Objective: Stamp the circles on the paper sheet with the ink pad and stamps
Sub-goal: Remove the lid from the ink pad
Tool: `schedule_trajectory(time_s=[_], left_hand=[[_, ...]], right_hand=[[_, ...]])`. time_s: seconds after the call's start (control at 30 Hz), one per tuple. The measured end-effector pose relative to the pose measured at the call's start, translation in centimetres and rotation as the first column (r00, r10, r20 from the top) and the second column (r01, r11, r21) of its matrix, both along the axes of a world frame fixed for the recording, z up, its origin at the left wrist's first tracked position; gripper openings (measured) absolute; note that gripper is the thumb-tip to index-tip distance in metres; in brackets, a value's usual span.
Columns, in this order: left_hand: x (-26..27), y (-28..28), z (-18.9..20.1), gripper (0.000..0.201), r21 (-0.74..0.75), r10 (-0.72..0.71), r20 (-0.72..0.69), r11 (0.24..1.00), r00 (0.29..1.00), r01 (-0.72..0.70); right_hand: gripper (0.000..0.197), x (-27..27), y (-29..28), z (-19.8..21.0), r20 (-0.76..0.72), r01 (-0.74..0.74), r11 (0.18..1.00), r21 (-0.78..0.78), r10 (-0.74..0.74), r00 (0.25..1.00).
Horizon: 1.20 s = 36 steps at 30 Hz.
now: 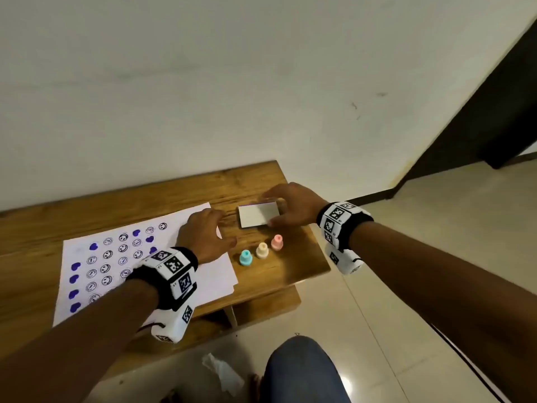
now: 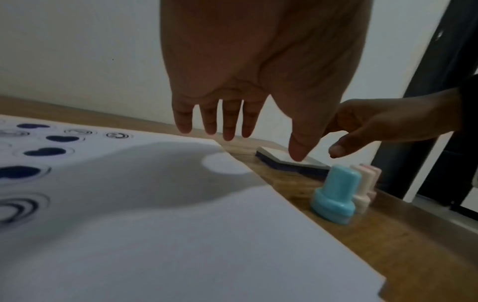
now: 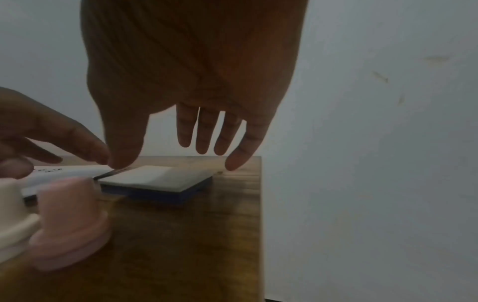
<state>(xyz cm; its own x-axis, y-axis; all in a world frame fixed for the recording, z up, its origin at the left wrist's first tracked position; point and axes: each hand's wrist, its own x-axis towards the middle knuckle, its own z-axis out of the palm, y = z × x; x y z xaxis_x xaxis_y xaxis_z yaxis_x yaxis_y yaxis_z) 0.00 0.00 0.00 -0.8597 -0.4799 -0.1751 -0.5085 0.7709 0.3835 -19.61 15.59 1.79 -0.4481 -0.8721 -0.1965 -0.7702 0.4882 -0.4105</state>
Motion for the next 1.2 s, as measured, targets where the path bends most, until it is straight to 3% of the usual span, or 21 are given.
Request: schedule_trajectory(time_s=[0.1,0.2,0.47,0.77,0.9,1.07,1.2], left_hand=[[-0.5,-0.4,-0.8,0.086,0.062,0.024,0.072,0.998,0.997,-0.029],[-0.5,-0.4,-1.3,0.088,0.01,-0.029,0.123,1.0,0.992,0.028],[-0.6,-0.4,-1.3,0.086,-0.003,-0.041,0.128,0.999,0.991,0.042],[-0.3,-0.4,-1.2,0.081,-0.011,-0.051,0.128,0.999,0.99,0.053],[-0.3,-0.6,-1.5,0.08,-0.02,-0.049,0.123,0.998,0.991,0.052],[-0.6,-0.7,-1.8,0.08,-0.024,-0.059,0.133,0.998,0.989,0.062],[-0.7,-0.7,-2.0,0.079,-0.03,-0.061,0.122,0.997,0.991,0.065]], right_hand=[[0.081,-0.6,-0.7,-1.0,-0.004,-0.048,0.997,0.067,0.048,0.999],[0.086,-0.7,-1.0,-2.3,-0.034,-0.071,0.992,0.102,0.075,0.997],[0.076,-0.9,-0.9,-3.2,-0.029,-0.052,0.998,0.037,0.053,0.998],[0.074,-2.8,-1.2,-1.2,0.276,0.142,0.986,-0.084,-0.114,0.954],[0.073,-4.8,-2.8,0.1,0.194,0.195,0.969,-0.152,-0.164,0.967],[0.073,-6.0,-6.0,-0.7,0.035,0.134,0.988,-0.077,-0.132,0.991],[0.07,-6.2,-7.5,-2.3,0.012,0.116,0.993,-0.017,-0.116,0.993]])
